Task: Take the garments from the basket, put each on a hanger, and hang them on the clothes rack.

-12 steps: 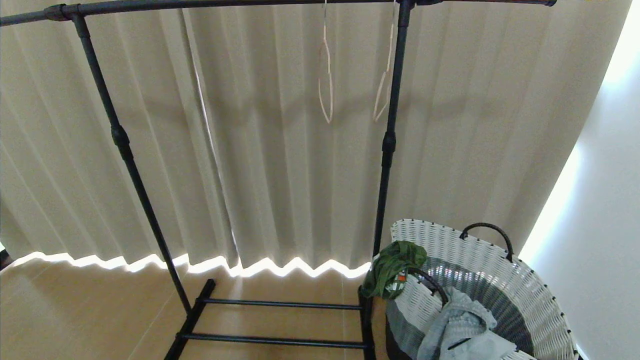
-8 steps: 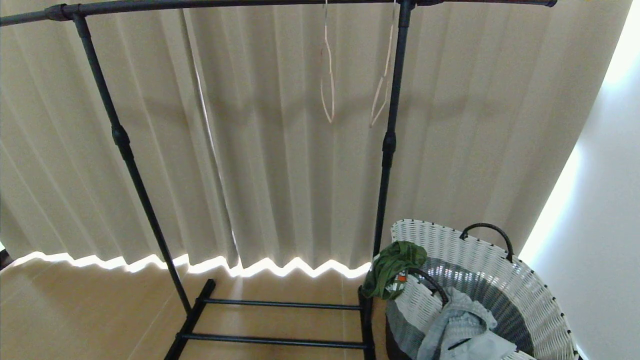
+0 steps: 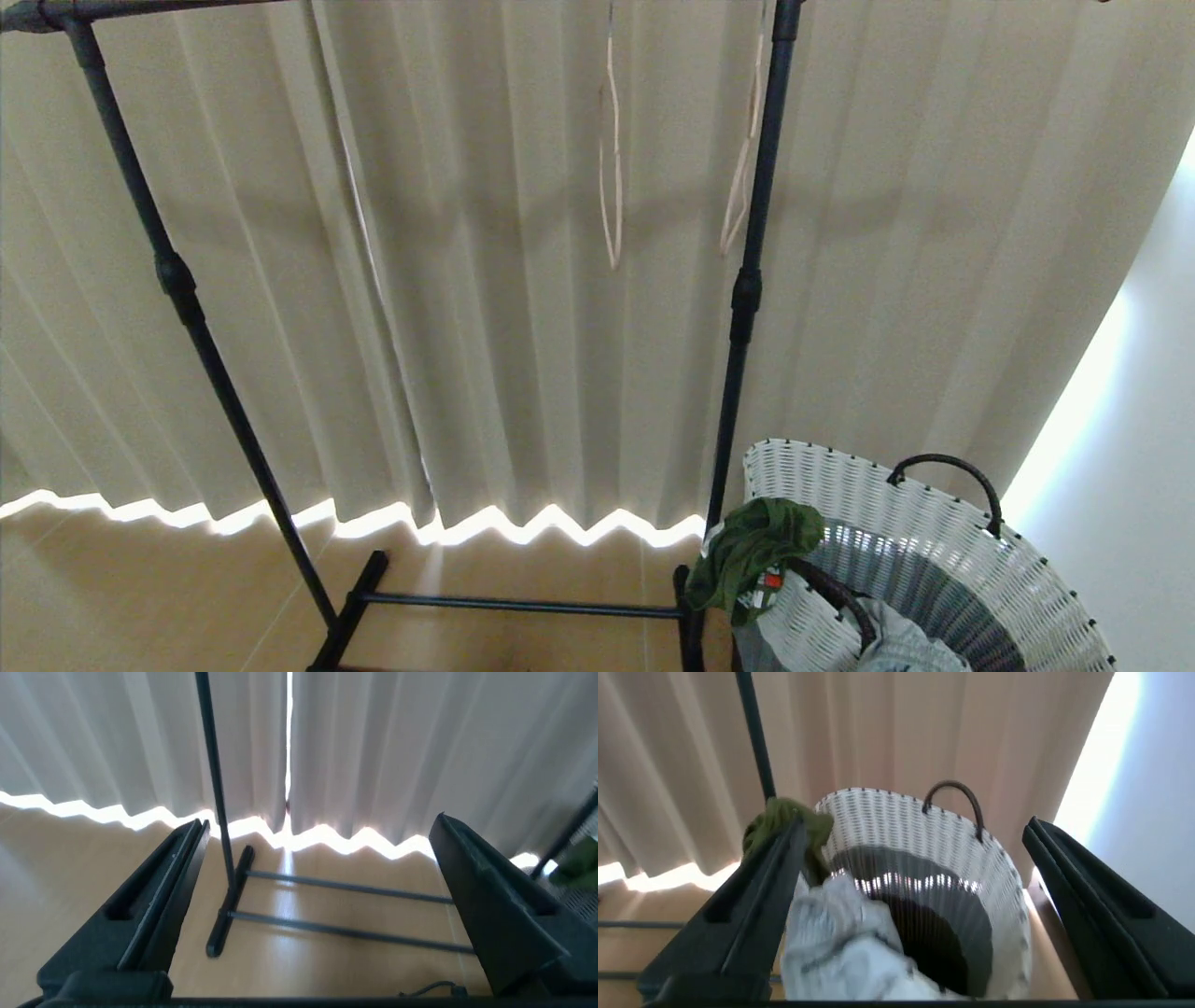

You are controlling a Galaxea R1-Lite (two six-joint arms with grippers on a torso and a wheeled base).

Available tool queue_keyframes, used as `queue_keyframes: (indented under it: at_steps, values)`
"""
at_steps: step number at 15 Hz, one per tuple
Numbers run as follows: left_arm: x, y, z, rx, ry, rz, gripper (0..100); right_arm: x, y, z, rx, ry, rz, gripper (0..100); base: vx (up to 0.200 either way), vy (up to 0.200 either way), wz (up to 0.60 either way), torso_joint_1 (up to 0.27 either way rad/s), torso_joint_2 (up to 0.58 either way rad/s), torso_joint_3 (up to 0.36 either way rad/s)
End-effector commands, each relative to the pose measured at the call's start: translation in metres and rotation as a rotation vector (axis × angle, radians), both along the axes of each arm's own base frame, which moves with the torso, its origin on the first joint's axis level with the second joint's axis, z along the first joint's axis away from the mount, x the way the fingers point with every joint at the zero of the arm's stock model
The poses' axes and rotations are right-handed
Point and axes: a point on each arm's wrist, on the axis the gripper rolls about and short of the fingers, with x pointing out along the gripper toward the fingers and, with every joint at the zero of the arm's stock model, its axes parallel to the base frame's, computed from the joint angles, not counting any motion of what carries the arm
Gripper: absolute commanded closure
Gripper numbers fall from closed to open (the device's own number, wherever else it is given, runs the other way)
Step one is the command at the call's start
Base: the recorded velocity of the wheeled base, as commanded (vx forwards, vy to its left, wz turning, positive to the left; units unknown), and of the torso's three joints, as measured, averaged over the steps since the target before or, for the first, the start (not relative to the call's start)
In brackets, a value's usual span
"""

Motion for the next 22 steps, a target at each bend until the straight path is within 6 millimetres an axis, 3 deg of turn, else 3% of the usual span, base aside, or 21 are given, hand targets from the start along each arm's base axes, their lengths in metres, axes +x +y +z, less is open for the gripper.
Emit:
queue_keyframes:
  at_steps: [1, 3, 6, 9, 12, 18, 19, 22]
  values:
    - [0.0, 0.0, 0.0, 0.0, -0.001, 0.0, 0, 0.0, 0.0, 0.0, -0.002, 0.001, -0.007, 0, 0.0, 0.0, 0.0, 0.0, 0.0, 0.0]
    - [0.0, 0.0, 0.0, 0.0, -0.001, -0.001, 0, -0.001, 0.0, 0.004, -0.011, 0.047, 0.004, 0, 0.0, 0.0, 0.0, 0.0, 0.0, 0.0]
    - [0.0, 0.0, 0.0, -0.001, -0.001, -0.003, 0, 0.003, -0.002, 0.018, -0.059, 0.322, 0.107, 0, 0.0, 0.0, 0.0, 0.0, 0.0, 0.0]
    - [0.0, 0.0, 0.0, 0.0, -0.001, -0.001, 0, 0.028, 0.001, 0.019, -0.13, 0.595, 0.266, 0, 0.0, 0.0, 0.0, 0.0, 0.0, 0.0]
    - [0.0, 0.0, 0.0, 0.013, 0.004, -0.006, 0, 0.048, 0.007, 0.019, -0.18, 0.775, 0.288, 0, 0.0, 0.0, 0.0, 0.0, 0.0, 0.0]
    - [0.0, 0.0, 0.0, 0.017, 0.004, -0.009, 0, 0.106, 0.024, 0.006, -0.338, 1.014, 0.352, 0, 0.0, 0.0, 0.0, 0.0, 0.0, 0.0]
    - [0.0, 0.0, 0.0, 0.017, 0.004, -0.009, 0, 0.126, 0.03, -0.002, -0.364, 1.058, 0.361, 0, 0.0, 0.0, 0.0, 0.0, 0.0, 0.0]
    - [0.0, 0.0, 0.0, 0.015, 0.003, -0.009, 0, 0.16, 0.037, -0.025, -0.412, 1.129, 0.293, 0, 0.0, 0.0, 0.0, 0.0, 0.0, 0.0]
